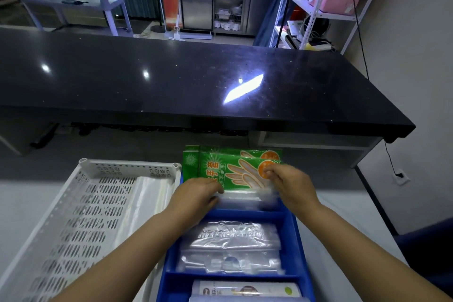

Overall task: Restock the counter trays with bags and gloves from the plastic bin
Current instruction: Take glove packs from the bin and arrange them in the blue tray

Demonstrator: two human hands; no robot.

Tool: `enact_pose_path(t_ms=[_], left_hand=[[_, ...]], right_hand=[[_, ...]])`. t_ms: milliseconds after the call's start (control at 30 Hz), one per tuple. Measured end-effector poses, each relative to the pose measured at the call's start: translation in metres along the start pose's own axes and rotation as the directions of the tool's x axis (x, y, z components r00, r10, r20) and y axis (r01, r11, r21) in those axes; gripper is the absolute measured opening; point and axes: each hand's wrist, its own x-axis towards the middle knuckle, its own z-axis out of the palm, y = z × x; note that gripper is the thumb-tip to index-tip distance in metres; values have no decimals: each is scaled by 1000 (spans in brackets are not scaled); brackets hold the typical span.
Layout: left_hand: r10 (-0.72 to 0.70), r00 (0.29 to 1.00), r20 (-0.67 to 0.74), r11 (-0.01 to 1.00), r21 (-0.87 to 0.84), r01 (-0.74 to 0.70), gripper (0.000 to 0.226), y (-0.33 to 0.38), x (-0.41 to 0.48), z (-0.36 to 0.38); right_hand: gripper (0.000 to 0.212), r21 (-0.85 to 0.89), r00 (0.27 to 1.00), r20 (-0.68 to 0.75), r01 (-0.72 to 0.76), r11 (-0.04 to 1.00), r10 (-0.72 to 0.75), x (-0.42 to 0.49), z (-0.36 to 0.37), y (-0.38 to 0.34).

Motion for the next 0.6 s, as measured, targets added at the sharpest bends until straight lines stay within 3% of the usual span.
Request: enact_pose_path(t_ms=[133, 300, 467, 600], left_hand=[[2, 997, -77, 999, 37, 1, 9, 5, 6, 1], [-45, 998, -32, 999, 12, 46, 8, 9, 11, 10], [-92, 994, 63, 994, 59, 88, 9, 3, 10, 11], [-165, 974, 155, 945, 306, 111, 11, -7, 7, 4]], right_hand=[[15, -42, 998, -58, -4, 999, 1, -6, -4, 3], [41, -256, 970, 212, 175, 951, -121, -19, 15, -2], [20, -332, 952, 270, 235, 913, -146, -12, 21, -1], [20, -394, 936, 345, 207, 896, -65, -10, 18, -1]])
